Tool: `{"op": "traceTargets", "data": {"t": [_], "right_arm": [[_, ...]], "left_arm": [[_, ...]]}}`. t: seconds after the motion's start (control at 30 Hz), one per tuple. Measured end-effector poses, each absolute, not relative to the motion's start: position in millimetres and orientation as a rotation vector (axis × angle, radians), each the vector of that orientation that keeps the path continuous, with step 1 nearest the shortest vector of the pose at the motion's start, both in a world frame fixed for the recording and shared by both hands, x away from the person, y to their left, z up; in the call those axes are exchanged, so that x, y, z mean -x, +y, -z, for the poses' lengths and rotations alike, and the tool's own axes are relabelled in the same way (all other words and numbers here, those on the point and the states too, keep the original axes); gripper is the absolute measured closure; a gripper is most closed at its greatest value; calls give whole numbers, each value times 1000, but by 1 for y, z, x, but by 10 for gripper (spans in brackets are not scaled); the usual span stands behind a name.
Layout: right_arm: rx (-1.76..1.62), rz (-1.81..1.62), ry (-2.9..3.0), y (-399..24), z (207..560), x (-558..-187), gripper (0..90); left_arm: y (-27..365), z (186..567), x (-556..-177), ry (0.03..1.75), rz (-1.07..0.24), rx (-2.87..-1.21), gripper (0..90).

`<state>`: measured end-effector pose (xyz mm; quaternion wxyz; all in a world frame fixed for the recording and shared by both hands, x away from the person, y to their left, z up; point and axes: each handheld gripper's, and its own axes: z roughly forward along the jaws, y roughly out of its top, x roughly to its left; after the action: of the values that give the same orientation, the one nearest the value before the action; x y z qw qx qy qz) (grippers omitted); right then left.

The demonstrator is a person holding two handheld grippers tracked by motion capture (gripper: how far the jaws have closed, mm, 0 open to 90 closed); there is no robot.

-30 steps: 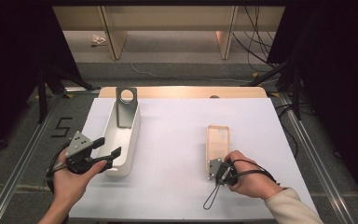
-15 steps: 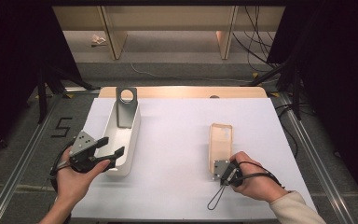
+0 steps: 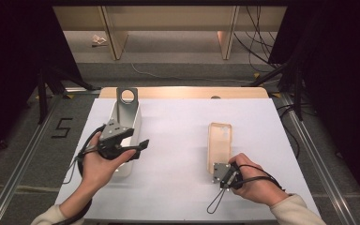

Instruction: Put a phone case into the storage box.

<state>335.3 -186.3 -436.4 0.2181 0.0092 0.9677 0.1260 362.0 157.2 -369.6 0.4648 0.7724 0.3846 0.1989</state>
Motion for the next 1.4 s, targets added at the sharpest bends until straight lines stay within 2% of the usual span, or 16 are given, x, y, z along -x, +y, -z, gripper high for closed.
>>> {"op": "traceTargets", "data": {"t": [0.37, 1.4], "right_arm": [[-4, -404, 2661, -183, 435, -333, 886], [35, -464, 2602, -164, 430, -327, 886]], "left_arm": [[109, 359, -378, 860, -440, -1940, 325], [66, 359, -401, 879, -378, -1960, 350]]}}
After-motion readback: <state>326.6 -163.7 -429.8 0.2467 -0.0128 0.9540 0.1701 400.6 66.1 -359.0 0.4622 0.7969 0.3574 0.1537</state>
